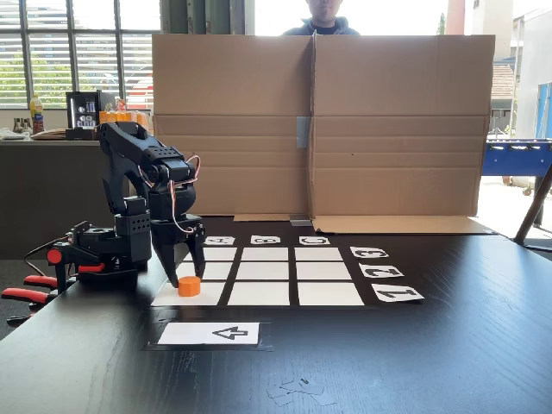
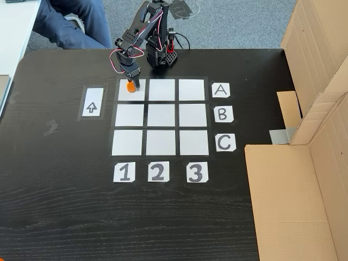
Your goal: Pick up the round, orange token and place it in the grid on square A1.
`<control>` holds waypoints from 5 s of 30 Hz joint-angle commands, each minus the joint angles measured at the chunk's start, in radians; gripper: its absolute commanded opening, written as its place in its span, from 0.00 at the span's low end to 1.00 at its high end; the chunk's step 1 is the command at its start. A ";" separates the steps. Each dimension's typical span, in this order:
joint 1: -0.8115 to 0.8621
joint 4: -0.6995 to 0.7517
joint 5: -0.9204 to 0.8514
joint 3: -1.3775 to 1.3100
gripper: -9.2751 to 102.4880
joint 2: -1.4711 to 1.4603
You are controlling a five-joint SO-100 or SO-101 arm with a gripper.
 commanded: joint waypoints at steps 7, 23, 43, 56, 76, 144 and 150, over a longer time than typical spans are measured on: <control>0.008 -0.003 0.005 -0.021 0.41 0.006; 0.121 0.028 0.006 -0.275 0.46 0.034; 0.508 0.272 0.006 -0.647 0.45 0.377; 0.790 0.278 -0.028 -0.284 0.28 0.850; 0.943 0.261 -0.064 0.132 0.21 1.135; 1.025 0.127 -0.055 0.554 0.14 1.505; 1.025 0.127 -0.055 0.554 0.14 1.505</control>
